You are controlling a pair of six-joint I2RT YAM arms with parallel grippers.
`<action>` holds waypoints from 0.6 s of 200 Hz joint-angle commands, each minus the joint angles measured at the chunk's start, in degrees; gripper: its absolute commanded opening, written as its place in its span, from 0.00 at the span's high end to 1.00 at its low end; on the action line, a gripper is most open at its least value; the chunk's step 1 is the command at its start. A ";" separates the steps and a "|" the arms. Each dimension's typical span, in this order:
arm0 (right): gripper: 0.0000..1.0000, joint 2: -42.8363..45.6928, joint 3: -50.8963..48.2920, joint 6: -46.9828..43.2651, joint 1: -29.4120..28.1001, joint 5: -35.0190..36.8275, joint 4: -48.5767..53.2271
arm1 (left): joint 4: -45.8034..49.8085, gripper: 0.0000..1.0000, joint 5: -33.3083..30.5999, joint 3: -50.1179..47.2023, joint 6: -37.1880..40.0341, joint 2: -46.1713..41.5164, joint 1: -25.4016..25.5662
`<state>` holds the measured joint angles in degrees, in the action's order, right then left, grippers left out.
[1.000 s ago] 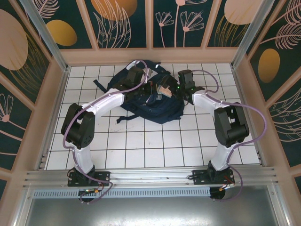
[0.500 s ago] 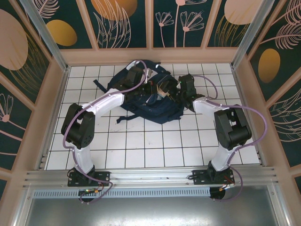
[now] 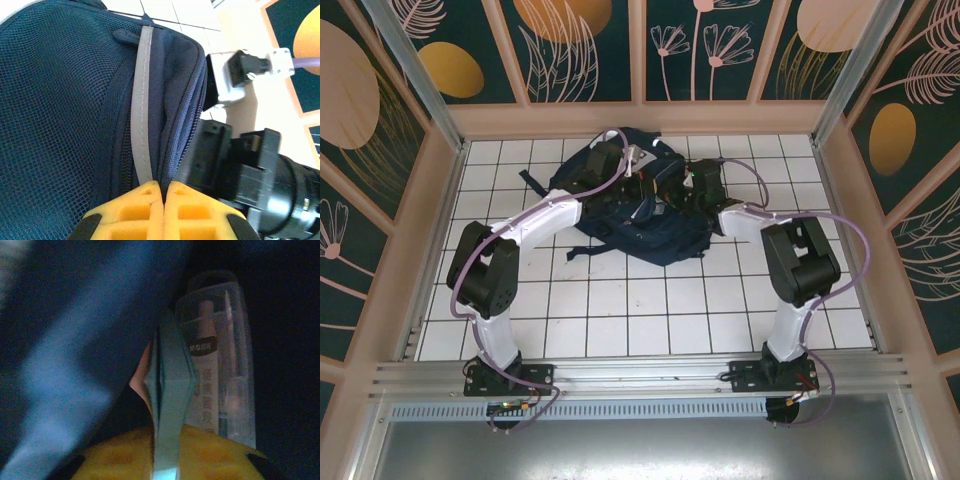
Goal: Pack books, pencil case, and school supplies into a backpack
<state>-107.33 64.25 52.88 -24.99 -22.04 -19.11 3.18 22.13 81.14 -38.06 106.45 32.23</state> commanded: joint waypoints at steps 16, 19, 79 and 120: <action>0.69 -0.56 3.82 -2.69 -0.28 -1.32 4.06 | -7.02 1.00 4.81 -0.11 -2.55 -3.62 0.36; 0.66 -0.07 3.52 -2.99 -0.22 -1.08 4.72 | -7.17 1.00 4.80 -0.11 -2.65 -3.43 0.31; 0.40 16.31 -4.25 -10.66 2.59 6.22 23.12 | -8.83 0.99 4.64 1.55 -3.75 0.28 0.45; 0.36 22.63 -6.76 -12.35 2.43 8.60 28.89 | -11.31 0.80 4.71 -0.09 -6.27 1.30 0.56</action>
<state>-87.64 59.96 43.22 -22.48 -16.08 3.55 -0.34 24.27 80.71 -41.65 107.48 32.29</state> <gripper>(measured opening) 0.633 0.083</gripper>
